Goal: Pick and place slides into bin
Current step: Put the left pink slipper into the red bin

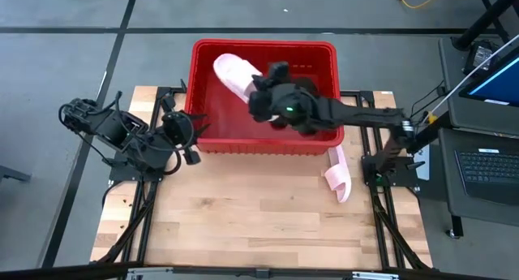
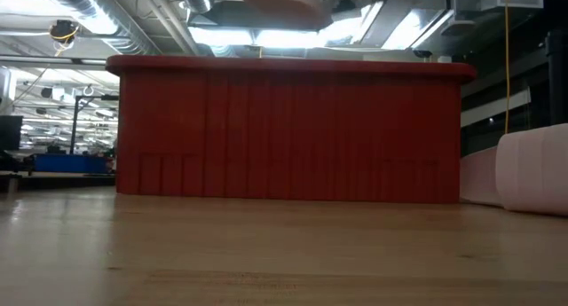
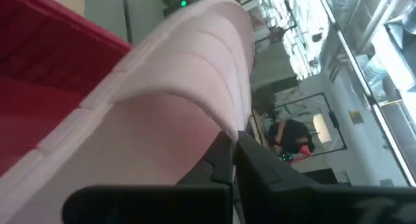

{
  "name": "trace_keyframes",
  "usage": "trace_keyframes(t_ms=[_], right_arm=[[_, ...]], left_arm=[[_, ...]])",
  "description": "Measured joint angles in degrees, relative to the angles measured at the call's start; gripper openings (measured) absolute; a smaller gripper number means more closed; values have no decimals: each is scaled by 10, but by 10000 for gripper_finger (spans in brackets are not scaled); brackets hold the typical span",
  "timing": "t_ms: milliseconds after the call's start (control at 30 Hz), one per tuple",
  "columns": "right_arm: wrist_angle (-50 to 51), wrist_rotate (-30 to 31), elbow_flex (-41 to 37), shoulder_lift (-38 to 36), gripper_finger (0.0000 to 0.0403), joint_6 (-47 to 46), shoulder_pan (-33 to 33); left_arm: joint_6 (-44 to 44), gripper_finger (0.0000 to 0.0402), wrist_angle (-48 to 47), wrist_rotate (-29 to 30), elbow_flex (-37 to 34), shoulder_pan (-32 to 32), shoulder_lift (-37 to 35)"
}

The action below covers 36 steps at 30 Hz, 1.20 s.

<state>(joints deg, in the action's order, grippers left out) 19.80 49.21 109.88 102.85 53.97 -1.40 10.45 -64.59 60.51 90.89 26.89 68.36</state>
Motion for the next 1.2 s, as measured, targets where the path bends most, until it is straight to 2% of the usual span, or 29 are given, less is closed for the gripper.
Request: trace_keyframes(t_ms=[167, 333, 567, 933, 1200], right_arm=[[119, 54, 148, 94, 8, -68, -34], [223, 44, 241, 140, 8, -186, -54], [245, -51, 248, 147, 8, -299, -83], [276, -55, 248, 170, 8, -384, -143], [315, -60, 248, 214, 8, -433, -163]], left_arm=[[-14, 107, 0, 0, 0, 0, -7], [-19, 105, -2, 0, 0, 0, -18], [-22, 103, -1, -1, 0, 0, -30], [-13, 102, -1, -2, 0, 0, -30], [-7, 104, -1, -2, 0, 0, -30]])
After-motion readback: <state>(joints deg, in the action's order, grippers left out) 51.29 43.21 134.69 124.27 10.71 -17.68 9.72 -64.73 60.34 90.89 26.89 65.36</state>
